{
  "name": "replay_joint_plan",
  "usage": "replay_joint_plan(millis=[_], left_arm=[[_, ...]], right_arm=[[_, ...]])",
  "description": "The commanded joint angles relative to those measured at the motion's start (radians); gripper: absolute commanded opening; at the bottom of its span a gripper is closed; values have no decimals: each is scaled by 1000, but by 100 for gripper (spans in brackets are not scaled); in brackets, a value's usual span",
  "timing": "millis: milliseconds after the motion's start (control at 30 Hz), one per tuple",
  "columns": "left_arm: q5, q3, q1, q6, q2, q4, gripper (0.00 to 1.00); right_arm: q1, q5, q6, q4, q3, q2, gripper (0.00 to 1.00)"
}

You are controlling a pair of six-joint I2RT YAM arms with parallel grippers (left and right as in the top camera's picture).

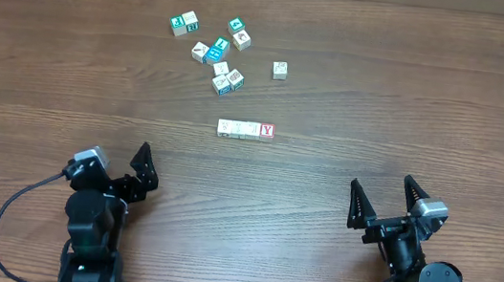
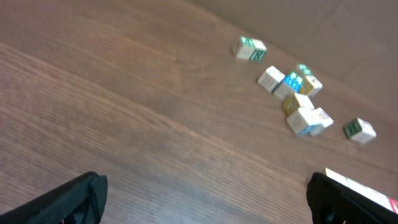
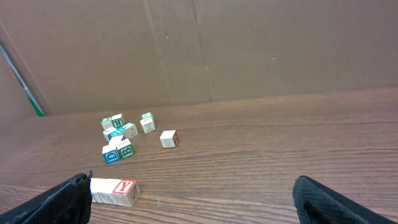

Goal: Form a horizontal line

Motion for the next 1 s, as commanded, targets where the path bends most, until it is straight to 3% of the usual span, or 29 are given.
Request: replay_joint_plan(millis=[0,267,733,967], left_arm=[[-42,-3,-31,53,-117,-90,99],[-63,-3,-50,111,-429,-355,99],[-35,-3,-119,383,-647,-362,100],[-33,-3,-122,409,-647,-362,100]], right_arm=[[-3,8,3,3,-10,-5,100],[-3,8,3,3,-10,-5,100],[-3,8,3,3,-10,-5,100],[-3,8,3,3,-10,-5,100]])
